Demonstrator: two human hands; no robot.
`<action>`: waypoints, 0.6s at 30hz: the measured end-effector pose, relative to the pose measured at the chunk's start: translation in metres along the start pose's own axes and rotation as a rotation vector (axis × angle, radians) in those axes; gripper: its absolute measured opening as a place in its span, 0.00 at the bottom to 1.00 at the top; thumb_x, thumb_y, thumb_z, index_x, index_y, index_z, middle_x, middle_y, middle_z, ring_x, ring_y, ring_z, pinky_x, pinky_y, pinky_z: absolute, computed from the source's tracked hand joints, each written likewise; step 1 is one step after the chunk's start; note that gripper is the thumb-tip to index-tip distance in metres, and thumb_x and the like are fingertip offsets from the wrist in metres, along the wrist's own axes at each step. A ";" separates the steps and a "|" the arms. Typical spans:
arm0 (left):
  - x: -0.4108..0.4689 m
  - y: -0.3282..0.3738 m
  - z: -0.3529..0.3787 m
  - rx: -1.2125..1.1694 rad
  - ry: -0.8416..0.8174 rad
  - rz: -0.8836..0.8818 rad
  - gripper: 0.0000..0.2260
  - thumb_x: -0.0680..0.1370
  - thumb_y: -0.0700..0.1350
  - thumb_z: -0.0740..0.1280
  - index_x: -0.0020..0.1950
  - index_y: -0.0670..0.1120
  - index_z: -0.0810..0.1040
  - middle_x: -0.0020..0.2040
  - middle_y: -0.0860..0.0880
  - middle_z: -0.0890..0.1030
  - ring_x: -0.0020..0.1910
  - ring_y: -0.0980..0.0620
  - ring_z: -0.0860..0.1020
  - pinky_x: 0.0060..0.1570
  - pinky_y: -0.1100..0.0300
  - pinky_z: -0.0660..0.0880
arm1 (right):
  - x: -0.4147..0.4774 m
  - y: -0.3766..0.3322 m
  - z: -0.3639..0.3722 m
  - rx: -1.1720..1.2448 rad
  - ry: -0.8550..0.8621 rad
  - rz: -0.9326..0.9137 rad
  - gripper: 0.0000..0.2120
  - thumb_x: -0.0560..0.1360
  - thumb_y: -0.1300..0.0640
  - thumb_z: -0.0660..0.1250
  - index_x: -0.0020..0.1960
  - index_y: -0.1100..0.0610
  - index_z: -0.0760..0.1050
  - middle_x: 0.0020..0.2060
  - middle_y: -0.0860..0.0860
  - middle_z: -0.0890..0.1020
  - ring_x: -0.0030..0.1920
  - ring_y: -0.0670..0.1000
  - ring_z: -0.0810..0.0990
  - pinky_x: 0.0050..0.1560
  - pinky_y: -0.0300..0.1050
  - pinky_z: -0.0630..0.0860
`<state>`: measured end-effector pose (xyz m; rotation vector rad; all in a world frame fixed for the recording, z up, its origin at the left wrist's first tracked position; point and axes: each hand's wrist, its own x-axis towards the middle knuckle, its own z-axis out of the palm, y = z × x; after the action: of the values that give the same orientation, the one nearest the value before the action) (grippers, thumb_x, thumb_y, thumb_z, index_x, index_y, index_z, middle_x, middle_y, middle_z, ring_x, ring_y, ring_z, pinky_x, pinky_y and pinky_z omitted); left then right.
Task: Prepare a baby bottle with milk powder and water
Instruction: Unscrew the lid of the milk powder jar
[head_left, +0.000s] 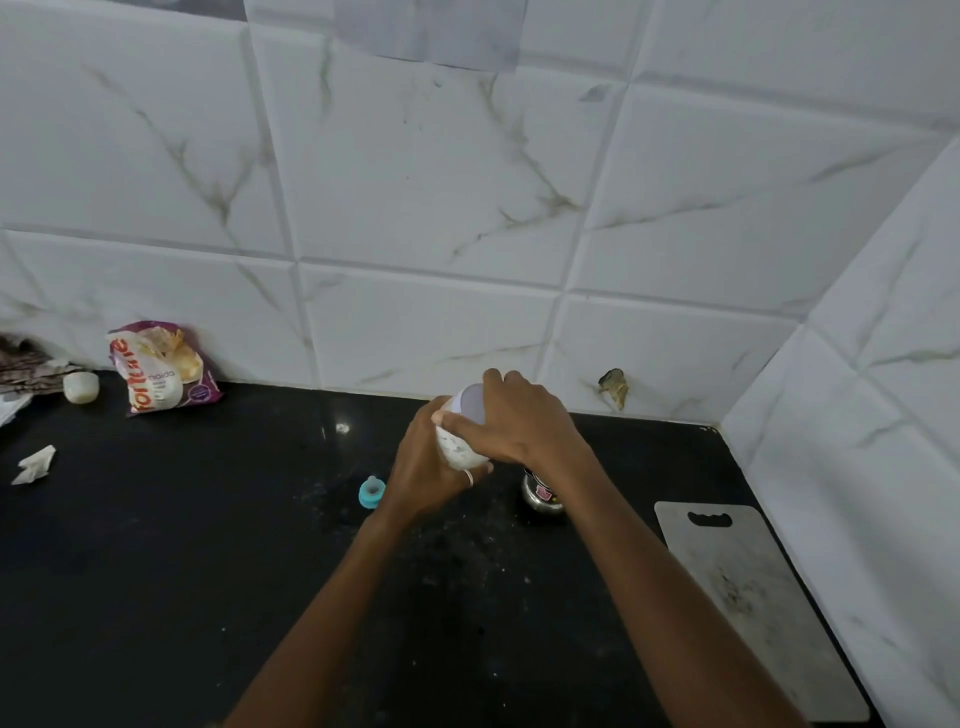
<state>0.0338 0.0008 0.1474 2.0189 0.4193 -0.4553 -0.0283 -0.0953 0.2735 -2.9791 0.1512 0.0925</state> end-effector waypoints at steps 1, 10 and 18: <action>0.000 0.006 0.001 -0.021 -0.214 0.131 0.33 0.67 0.38 0.82 0.70 0.50 0.76 0.58 0.53 0.81 0.56 0.58 0.79 0.58 0.64 0.74 | 0.001 0.001 0.001 -0.011 0.001 -0.025 0.37 0.78 0.30 0.61 0.74 0.56 0.66 0.67 0.57 0.75 0.64 0.59 0.78 0.54 0.48 0.72; -0.017 -0.030 -0.032 -0.052 -0.022 0.667 0.34 0.65 0.44 0.83 0.68 0.49 0.76 0.58 0.51 0.82 0.54 0.54 0.82 0.57 0.56 0.80 | 0.010 0.025 0.001 0.314 -0.011 -0.201 0.38 0.75 0.49 0.75 0.80 0.49 0.61 0.76 0.51 0.64 0.73 0.56 0.66 0.66 0.48 0.69; -0.013 -0.039 -0.035 -0.252 0.007 0.897 0.24 0.65 0.42 0.83 0.58 0.53 0.81 0.51 0.50 0.86 0.51 0.48 0.85 0.49 0.44 0.83 | -0.001 0.047 0.037 0.377 0.079 0.022 0.38 0.79 0.40 0.68 0.82 0.50 0.56 0.78 0.54 0.62 0.77 0.58 0.61 0.70 0.56 0.69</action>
<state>0.0094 0.0476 0.1399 1.7444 -0.4159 0.1590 -0.0365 -0.1353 0.2301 -2.6061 0.1875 -0.0467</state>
